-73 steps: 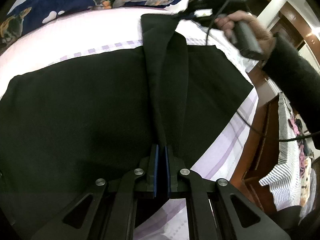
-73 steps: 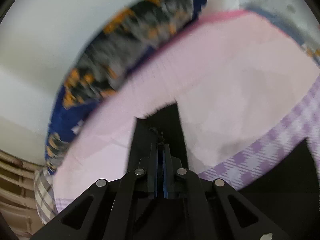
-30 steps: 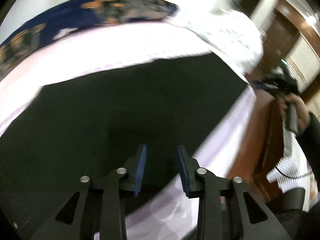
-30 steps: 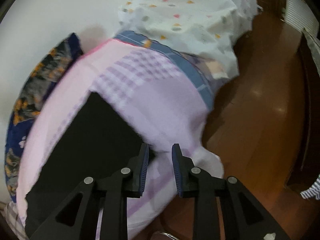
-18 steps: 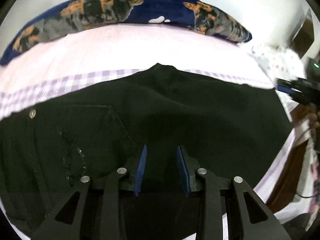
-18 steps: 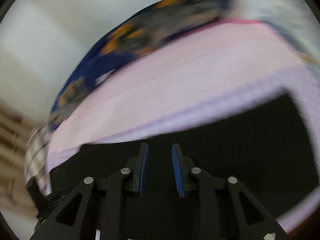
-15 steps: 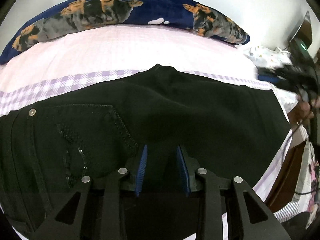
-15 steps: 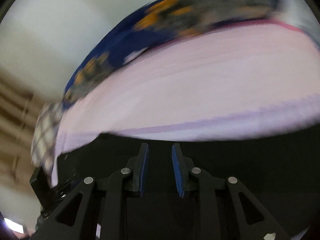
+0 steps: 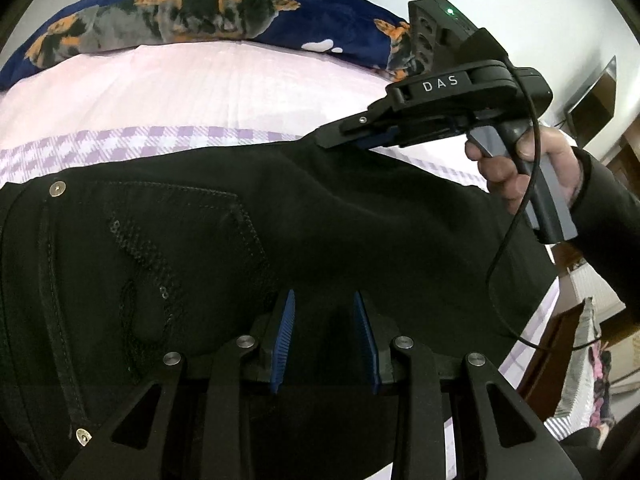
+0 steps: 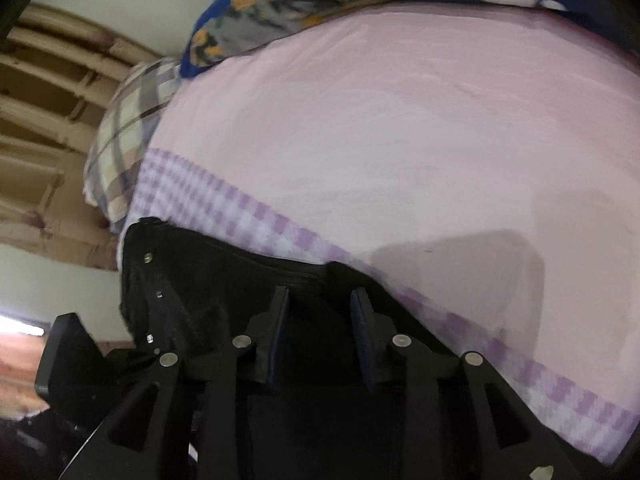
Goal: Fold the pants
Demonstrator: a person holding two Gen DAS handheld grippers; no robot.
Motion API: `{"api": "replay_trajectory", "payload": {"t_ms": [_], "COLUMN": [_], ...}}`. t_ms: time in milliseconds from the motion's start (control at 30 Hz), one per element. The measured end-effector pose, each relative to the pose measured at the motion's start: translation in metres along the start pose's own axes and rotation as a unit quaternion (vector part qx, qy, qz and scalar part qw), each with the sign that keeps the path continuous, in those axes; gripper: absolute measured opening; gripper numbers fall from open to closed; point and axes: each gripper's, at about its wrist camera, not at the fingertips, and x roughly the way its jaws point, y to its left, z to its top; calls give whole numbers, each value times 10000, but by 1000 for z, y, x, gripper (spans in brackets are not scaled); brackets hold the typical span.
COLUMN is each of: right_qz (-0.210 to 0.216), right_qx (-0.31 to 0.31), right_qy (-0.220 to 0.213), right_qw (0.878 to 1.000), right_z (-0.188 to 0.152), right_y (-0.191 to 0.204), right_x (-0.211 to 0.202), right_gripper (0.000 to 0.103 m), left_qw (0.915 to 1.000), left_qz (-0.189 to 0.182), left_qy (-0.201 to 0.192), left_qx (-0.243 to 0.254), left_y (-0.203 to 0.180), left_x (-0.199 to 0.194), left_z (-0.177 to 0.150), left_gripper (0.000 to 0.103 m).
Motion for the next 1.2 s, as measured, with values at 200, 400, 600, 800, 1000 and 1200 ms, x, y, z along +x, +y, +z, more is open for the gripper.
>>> {"api": "replay_trajectory", "payload": {"t_ms": [200,400,600,800,1000,1200], "right_qz": [-276,-580,-1099,-1375,-1550,-2304], "right_qx": [-203,-97,107,408,1284,2336], "right_qy": [-432,-553,-1597,-2118,-2187,-2619], "right_qw": [9985,9967,9810,9667,9548,9076], "right_z": [14,12,-18,-83,-140,-198], "right_y": [17,9,26,12,-49,-132], "right_x": [-9,11,-33,-82,-108,-158], "right_gripper": [8,11,42,43,43,39], "left_qw": [9999,9996,9992,9978,9981,9965], "left_qz": [9,22,309,406,447,753], "left_qy": [-156,-214,-138,-377,-113,-78], "left_qx": [-54,-200,-193,362,402,347], "left_y": [5,13,2,-34,-45,-40], "left_x": [-2,-4,-8,-10,13,15], "left_z": [2,-1,2,2,0,-6], "left_gripper": [33,24,26,42,44,44]}}
